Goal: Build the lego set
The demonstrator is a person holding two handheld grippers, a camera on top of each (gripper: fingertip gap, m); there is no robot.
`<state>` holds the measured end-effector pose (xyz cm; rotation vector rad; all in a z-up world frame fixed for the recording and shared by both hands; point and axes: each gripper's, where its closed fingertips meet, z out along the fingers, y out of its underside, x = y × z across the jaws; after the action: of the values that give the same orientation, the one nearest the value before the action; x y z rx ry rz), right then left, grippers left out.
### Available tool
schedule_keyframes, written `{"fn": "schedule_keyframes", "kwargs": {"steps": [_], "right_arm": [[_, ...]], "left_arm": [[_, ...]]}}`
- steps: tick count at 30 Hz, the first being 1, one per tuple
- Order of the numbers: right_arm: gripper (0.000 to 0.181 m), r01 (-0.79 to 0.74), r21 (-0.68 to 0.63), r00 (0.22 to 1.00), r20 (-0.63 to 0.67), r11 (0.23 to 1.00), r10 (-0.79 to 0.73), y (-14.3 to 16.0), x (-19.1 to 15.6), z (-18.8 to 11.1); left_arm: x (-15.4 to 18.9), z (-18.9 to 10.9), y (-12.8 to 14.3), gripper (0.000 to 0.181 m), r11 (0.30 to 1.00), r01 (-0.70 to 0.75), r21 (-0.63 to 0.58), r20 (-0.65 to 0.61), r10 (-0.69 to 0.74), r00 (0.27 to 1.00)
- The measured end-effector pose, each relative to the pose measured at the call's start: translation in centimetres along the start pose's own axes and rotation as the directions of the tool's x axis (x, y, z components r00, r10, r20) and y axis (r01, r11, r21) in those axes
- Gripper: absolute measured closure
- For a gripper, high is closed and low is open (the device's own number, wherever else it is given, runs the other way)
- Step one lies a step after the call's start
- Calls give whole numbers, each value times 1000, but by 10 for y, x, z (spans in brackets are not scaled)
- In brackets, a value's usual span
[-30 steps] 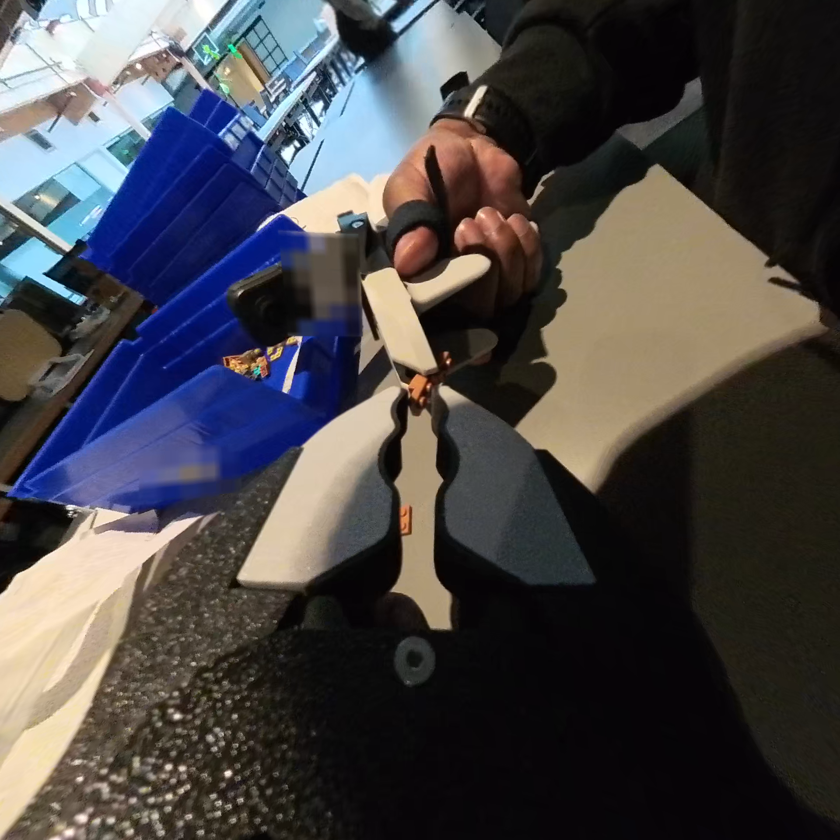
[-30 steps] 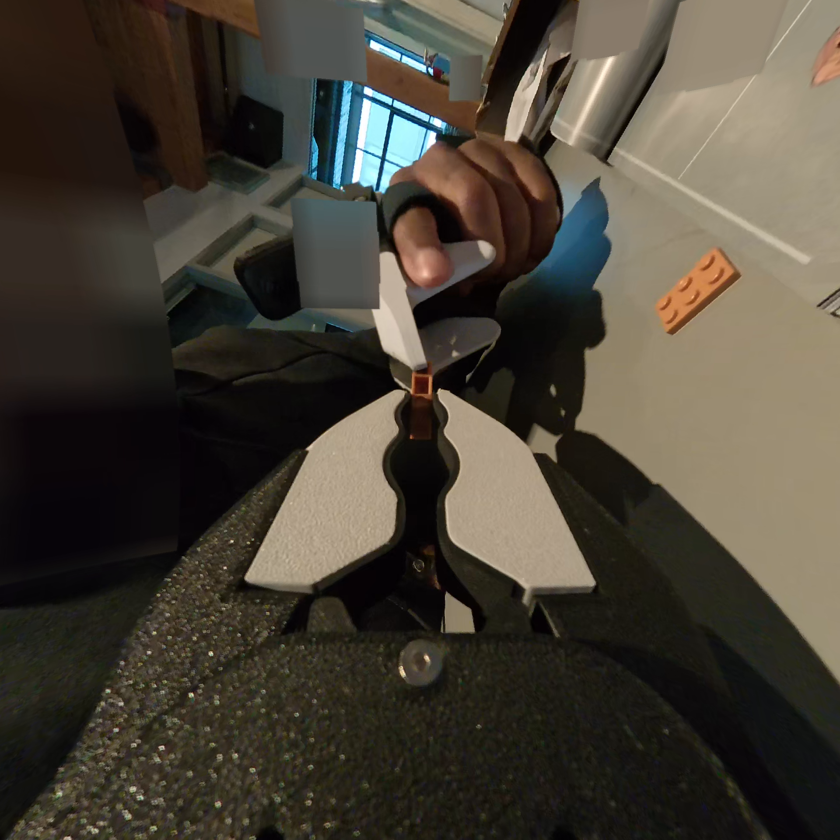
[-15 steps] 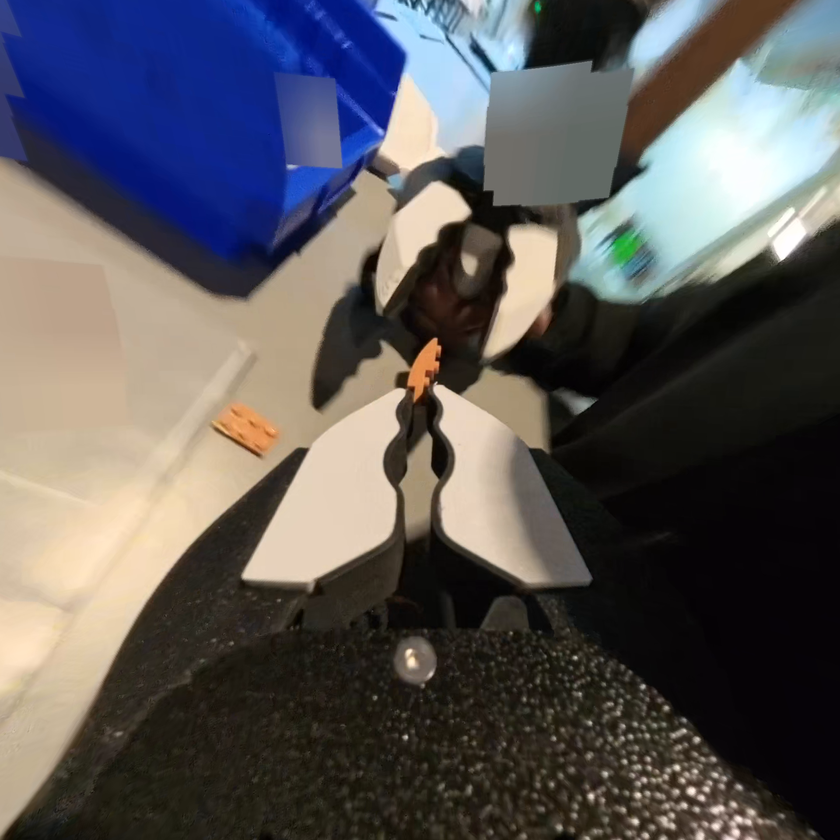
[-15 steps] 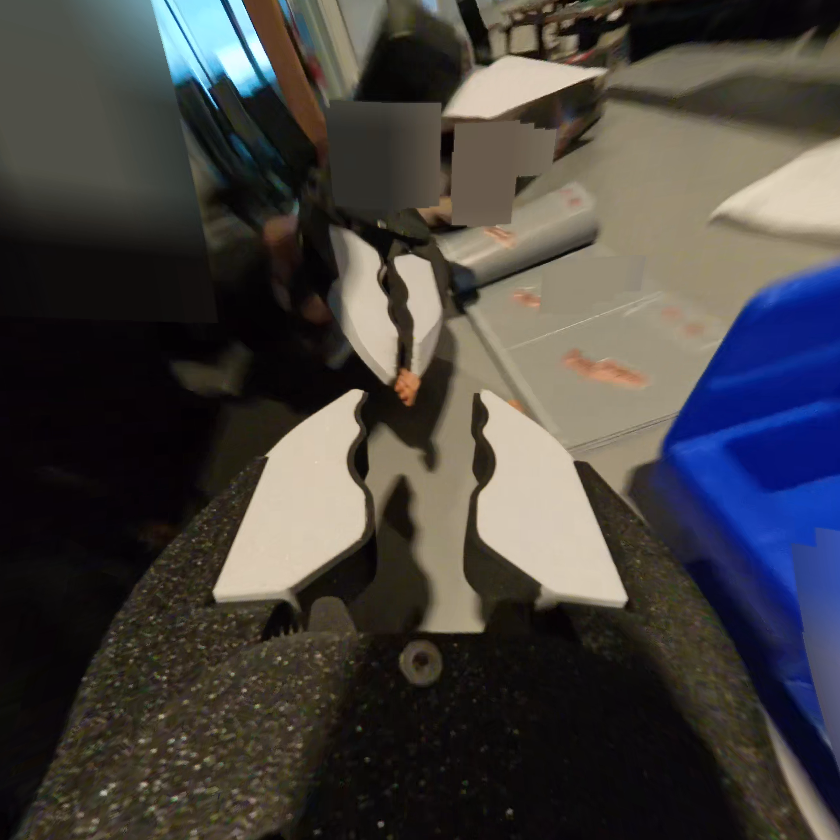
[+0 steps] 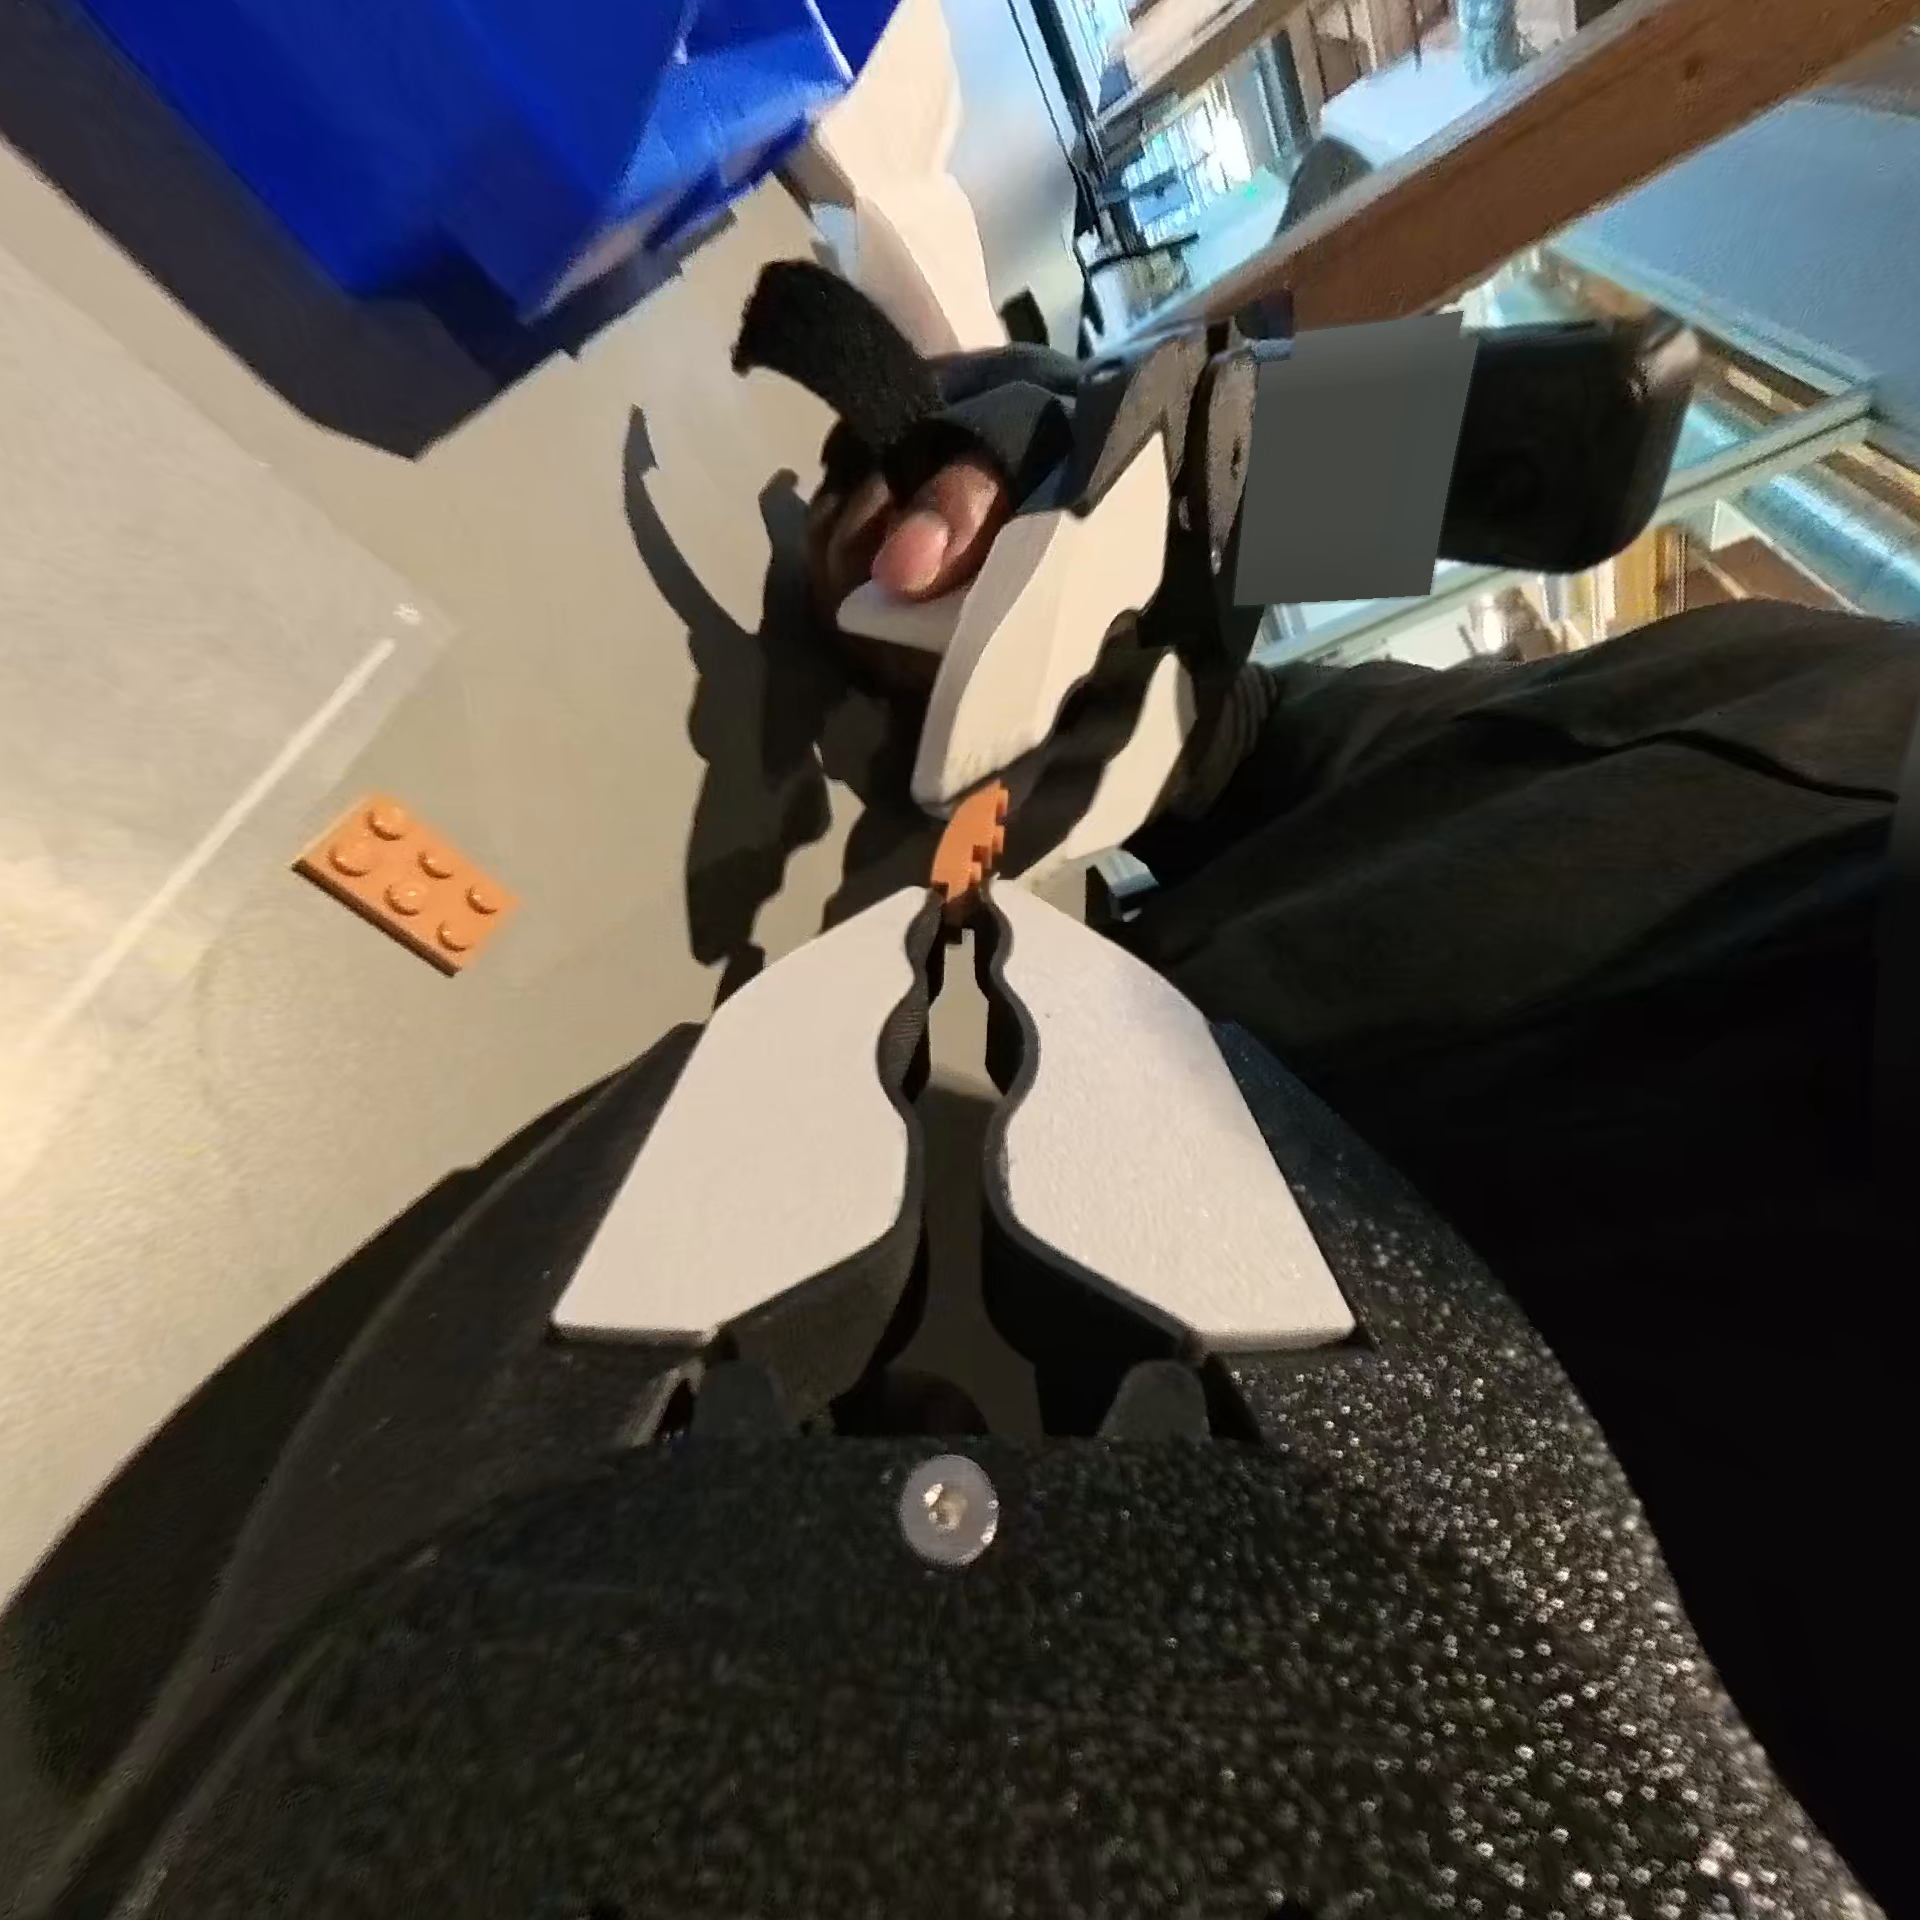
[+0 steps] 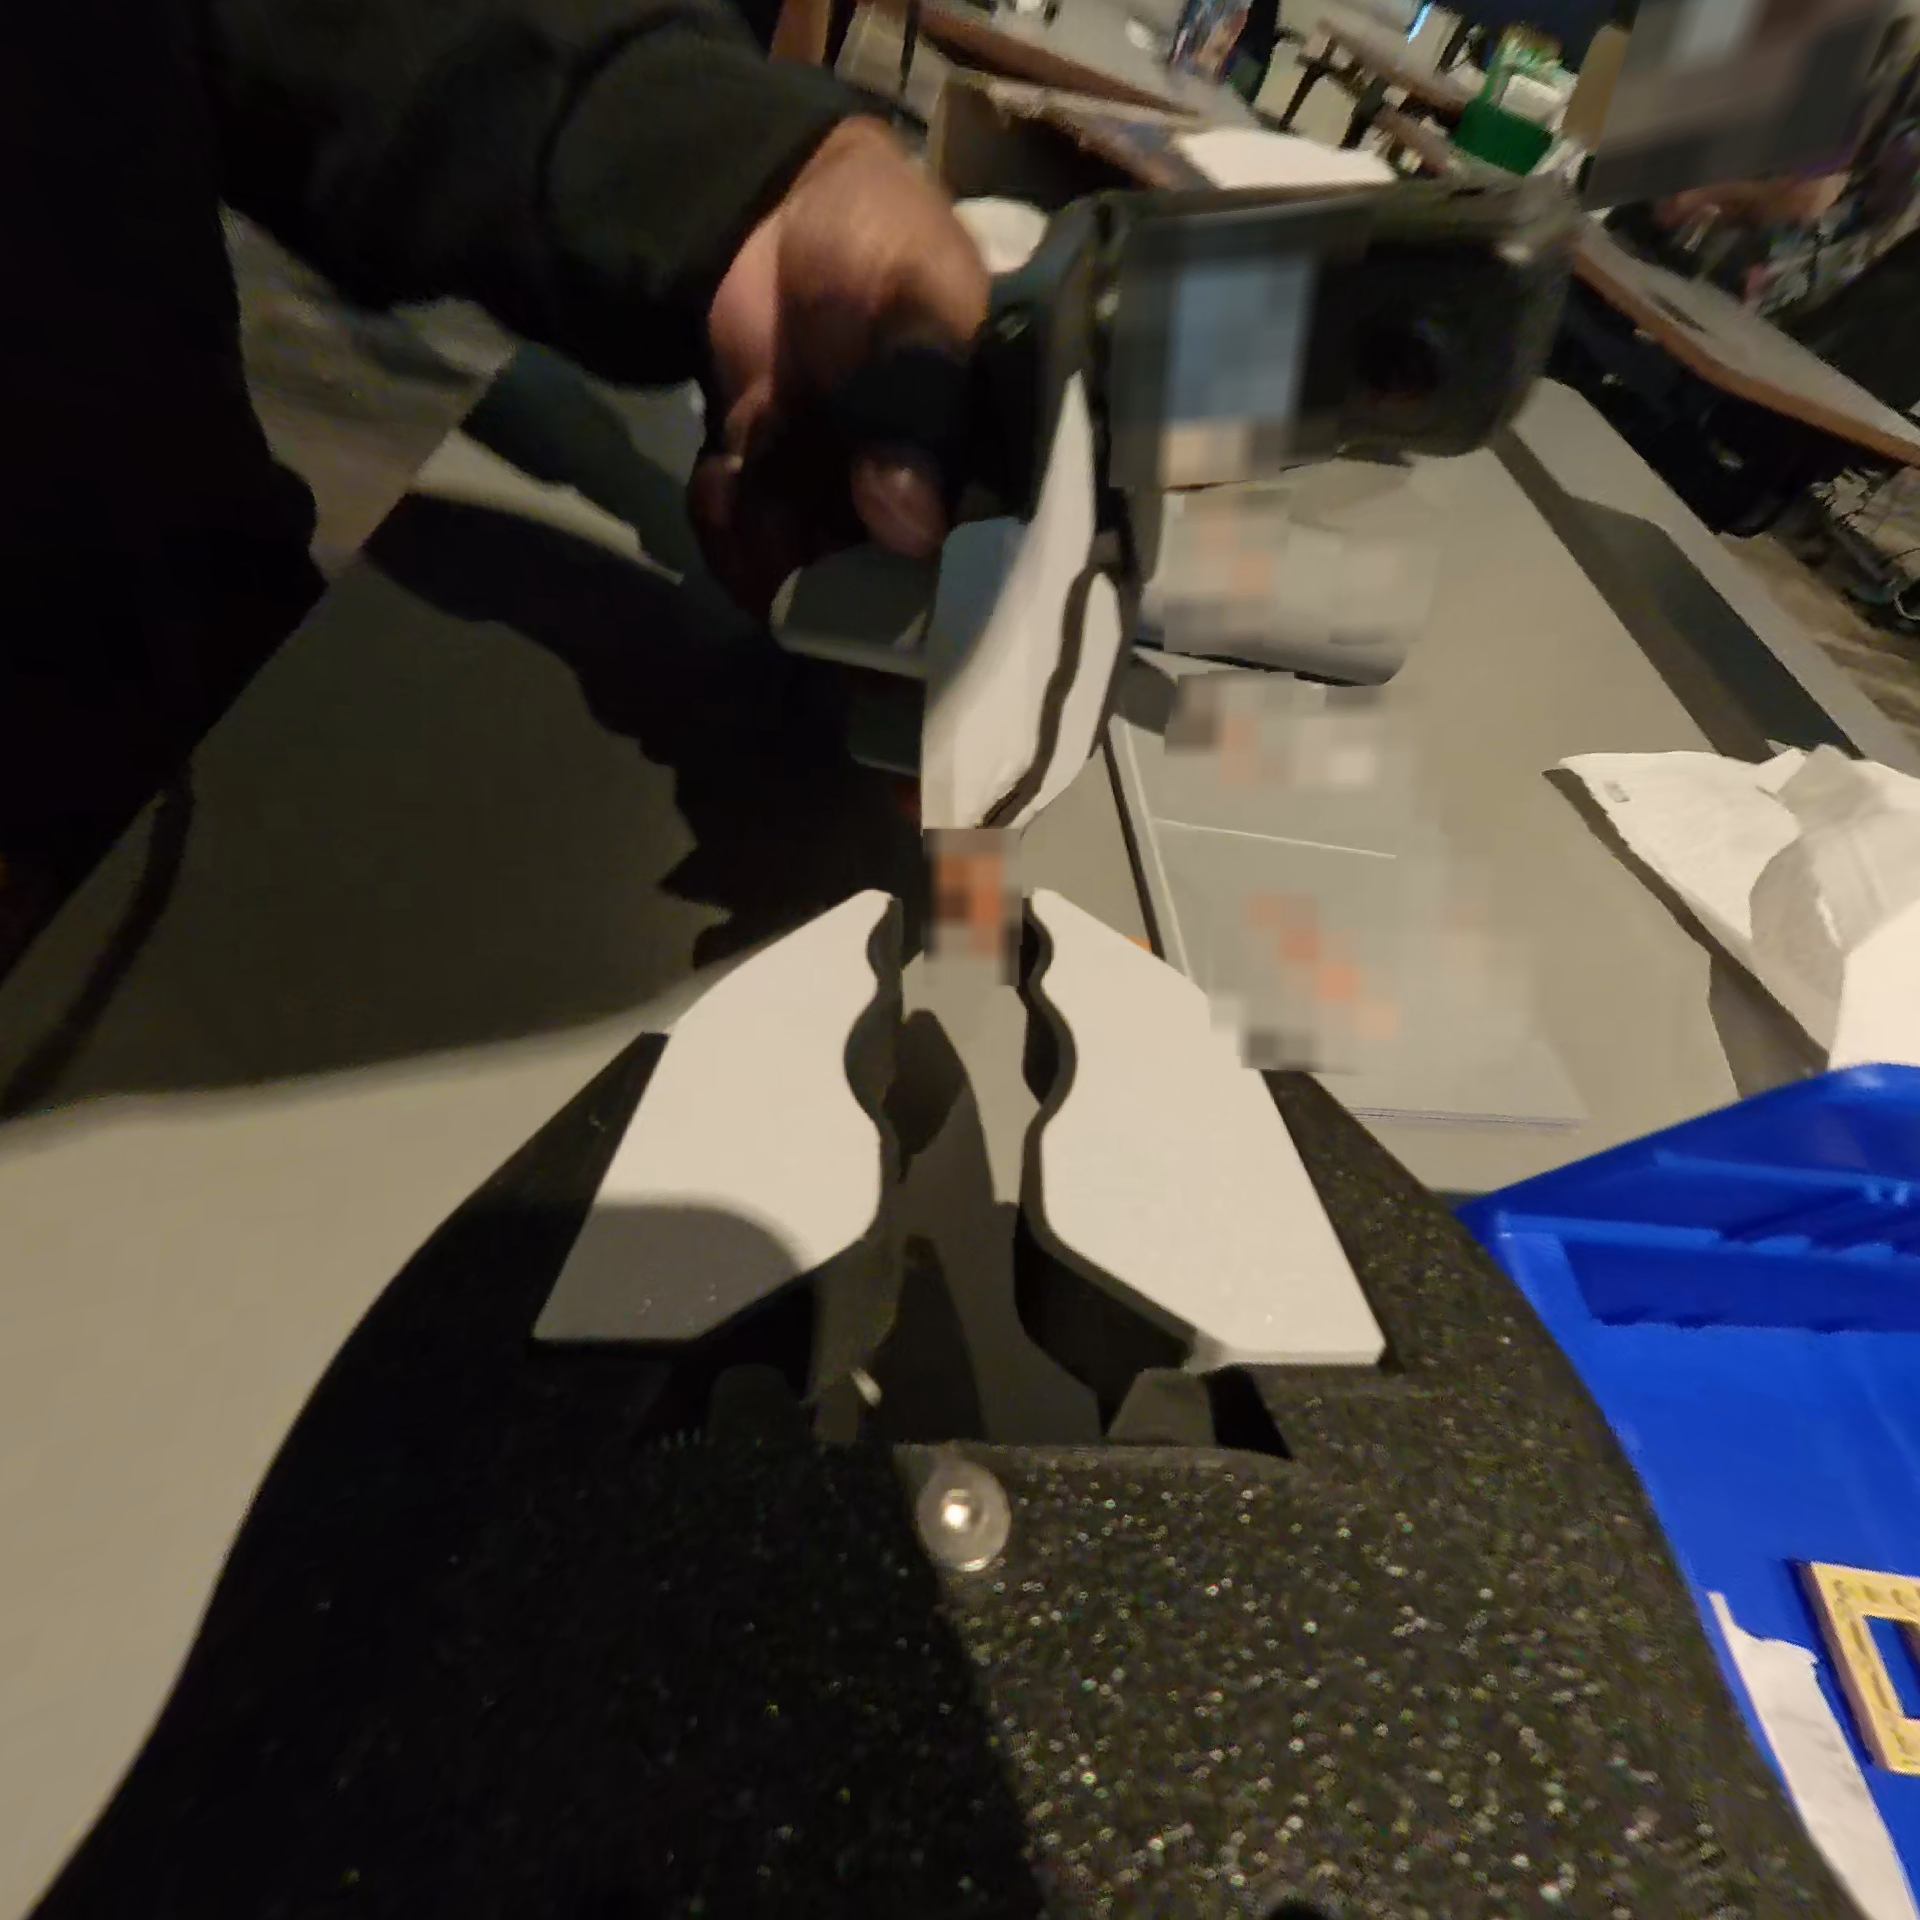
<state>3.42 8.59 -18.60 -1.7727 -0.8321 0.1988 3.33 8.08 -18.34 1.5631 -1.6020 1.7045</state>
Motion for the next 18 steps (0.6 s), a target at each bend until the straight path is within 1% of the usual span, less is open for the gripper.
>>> {"fn": "schedule_keyframes", "kwargs": {"steps": [6, 9, 13, 14, 15, 17, 18], "right_arm": [[172, 36, -6, 999, -24, 999, -36, 2, -1, -3], [173, 45, -6, 999, -23, 999, -45, 2, -3, -4], [173, -1, -7, 1000, -22, 1000, 1, 3, -2, -6], [173, -13, -6, 1000, -21, 1000, 13, 3, -1, -6], [173, -23, -7, 999, -23, 1000, 23, 3, -1, -7], [173, -42, -9, 999, -35, 999, 42, 4, 2, -10], [173, -48, -15, 998, -47, 999, 47, 5, 4, -11]], "left_arm": [[1, 2, 2, 176, 998, 21, -54, -2, -21, 1000], [0, 3, 2, 176, 998, 30, -63, 1, -30, 1000], [0, 3, -2, 175, 1000, 9, -20, 30, -8, 1000], [1, 1, -3, 170, 1000, -7, -1, 41, 7, 999], [2, -2, -6, 162, 999, -25, 26, 55, 23, 998], [0, -15, -15, 156, 992, -79, 96, 114, 68, 991], [-5, -23, -20, 155, 984, -116, 133, 182, 91, 979]]}}
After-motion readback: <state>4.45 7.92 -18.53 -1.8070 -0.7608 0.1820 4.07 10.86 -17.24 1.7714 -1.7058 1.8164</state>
